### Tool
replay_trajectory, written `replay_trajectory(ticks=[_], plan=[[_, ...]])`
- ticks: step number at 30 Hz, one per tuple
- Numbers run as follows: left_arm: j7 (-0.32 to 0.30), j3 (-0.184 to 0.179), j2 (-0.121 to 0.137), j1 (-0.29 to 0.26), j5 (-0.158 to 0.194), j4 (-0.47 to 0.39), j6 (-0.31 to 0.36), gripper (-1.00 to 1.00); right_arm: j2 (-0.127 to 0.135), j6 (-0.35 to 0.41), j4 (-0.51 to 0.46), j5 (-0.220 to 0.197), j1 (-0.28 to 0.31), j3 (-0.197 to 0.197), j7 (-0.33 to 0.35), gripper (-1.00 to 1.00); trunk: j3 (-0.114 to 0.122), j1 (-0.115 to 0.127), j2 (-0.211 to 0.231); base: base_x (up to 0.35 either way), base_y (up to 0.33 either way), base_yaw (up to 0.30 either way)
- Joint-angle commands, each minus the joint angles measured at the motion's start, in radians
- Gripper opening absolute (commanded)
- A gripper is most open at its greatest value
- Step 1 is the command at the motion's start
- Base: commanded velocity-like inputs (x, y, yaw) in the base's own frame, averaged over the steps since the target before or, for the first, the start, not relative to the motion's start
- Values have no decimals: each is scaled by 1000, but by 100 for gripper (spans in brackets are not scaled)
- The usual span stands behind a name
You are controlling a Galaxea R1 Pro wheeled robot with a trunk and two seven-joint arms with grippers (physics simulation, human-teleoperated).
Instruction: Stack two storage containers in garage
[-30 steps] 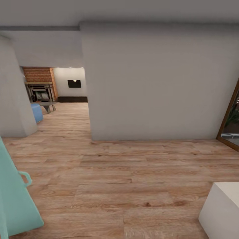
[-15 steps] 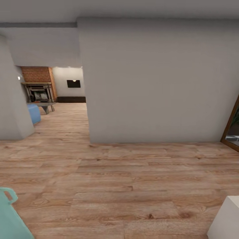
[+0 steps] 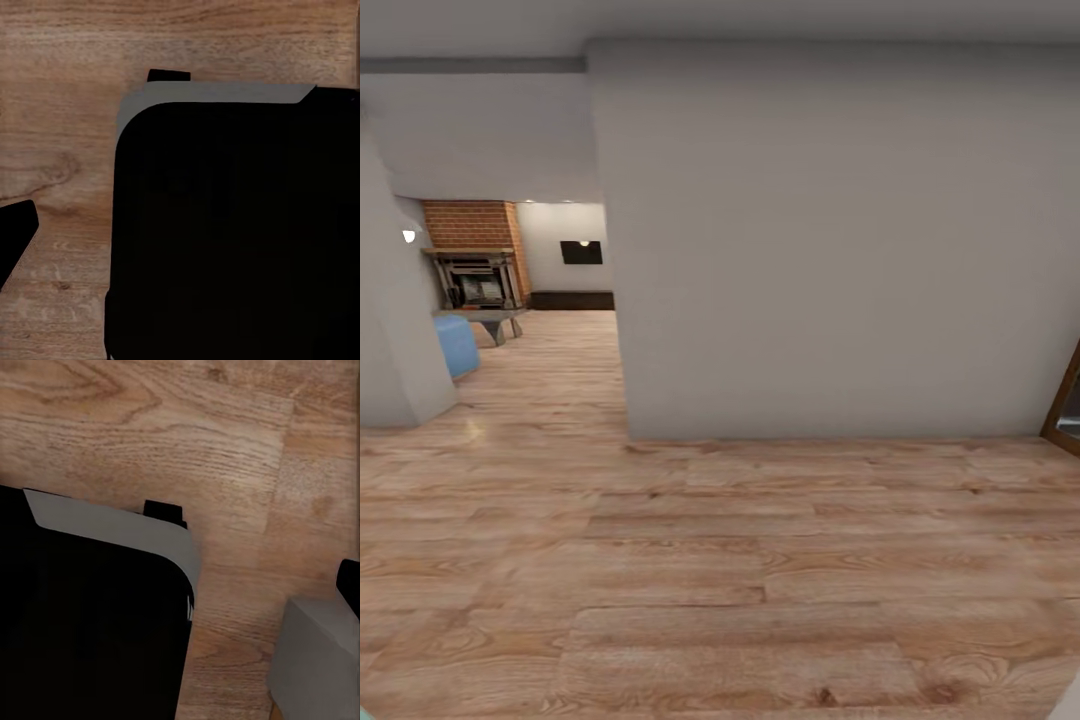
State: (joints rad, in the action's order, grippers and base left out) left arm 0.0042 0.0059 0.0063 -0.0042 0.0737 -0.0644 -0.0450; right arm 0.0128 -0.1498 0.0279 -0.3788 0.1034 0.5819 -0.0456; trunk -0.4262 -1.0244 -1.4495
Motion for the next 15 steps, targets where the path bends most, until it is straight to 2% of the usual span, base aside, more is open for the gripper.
replay_trajectory(ticks=[1, 15], plan=[[0, -1, 0, 0, 8, 1, -3, 100, -1, -6, 3, -8, 1, 9, 0, 100, -1, -1, 0, 321, 0, 214], [0, 0, 0, 0, 8, 1, -3, 100, 1, -7, 3, -8, 1, 7, 0, 100, -1, -1, 0, 321, 0, 261]])
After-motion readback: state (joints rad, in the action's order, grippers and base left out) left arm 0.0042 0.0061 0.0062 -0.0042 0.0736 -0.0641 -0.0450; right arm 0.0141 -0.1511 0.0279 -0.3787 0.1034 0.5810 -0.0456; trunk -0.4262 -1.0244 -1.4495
